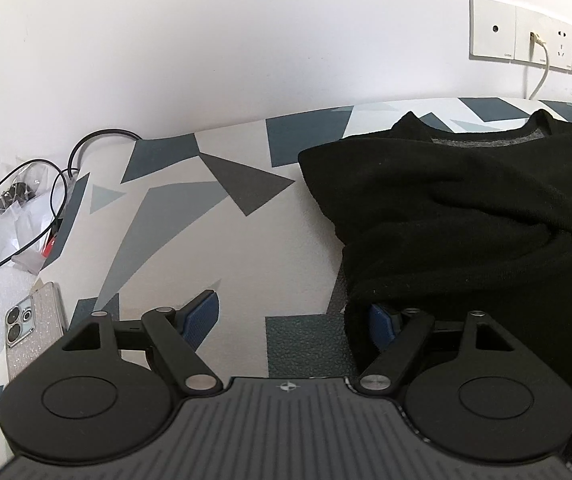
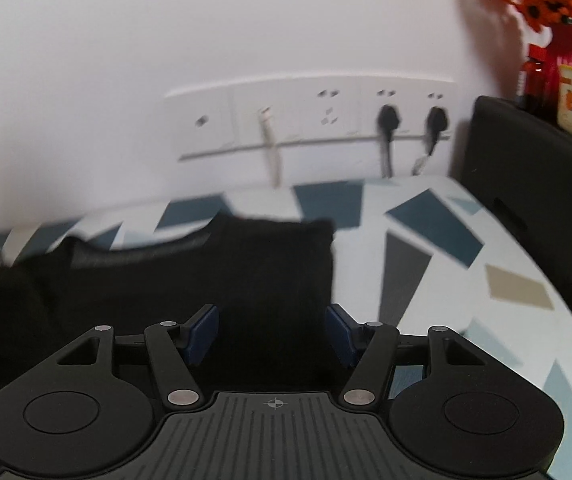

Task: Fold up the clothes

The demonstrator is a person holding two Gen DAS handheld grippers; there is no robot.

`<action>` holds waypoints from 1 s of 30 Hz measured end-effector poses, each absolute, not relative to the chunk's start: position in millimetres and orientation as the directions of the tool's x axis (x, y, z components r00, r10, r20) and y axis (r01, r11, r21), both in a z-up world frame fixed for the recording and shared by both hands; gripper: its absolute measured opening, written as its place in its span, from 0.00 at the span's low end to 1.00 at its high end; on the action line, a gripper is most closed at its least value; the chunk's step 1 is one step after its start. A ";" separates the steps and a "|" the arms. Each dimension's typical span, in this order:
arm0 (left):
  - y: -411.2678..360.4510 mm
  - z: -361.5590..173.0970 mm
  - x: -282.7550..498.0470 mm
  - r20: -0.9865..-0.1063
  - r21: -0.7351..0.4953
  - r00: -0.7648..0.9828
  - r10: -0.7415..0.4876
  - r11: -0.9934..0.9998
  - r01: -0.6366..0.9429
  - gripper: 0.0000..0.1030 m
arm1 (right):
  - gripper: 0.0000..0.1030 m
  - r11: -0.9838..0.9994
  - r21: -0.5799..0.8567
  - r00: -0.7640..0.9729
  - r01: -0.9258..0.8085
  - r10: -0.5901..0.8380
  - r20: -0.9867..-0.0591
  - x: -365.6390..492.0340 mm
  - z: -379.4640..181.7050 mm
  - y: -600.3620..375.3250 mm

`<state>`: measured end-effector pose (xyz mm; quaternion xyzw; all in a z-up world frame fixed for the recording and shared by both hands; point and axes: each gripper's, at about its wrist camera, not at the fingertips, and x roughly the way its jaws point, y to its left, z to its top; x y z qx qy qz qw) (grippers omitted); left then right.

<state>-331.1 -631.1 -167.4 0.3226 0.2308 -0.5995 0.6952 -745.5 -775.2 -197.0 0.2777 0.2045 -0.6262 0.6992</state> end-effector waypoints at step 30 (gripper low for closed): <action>-632.2 -168.9 -336.9 -0.701 0.232 0.216 -0.680 0.069 0.970 0.84 | 0.10 -0.222 0.790 0.383 0.572 -0.780 -0.496 -806.5 -201.8 -891.4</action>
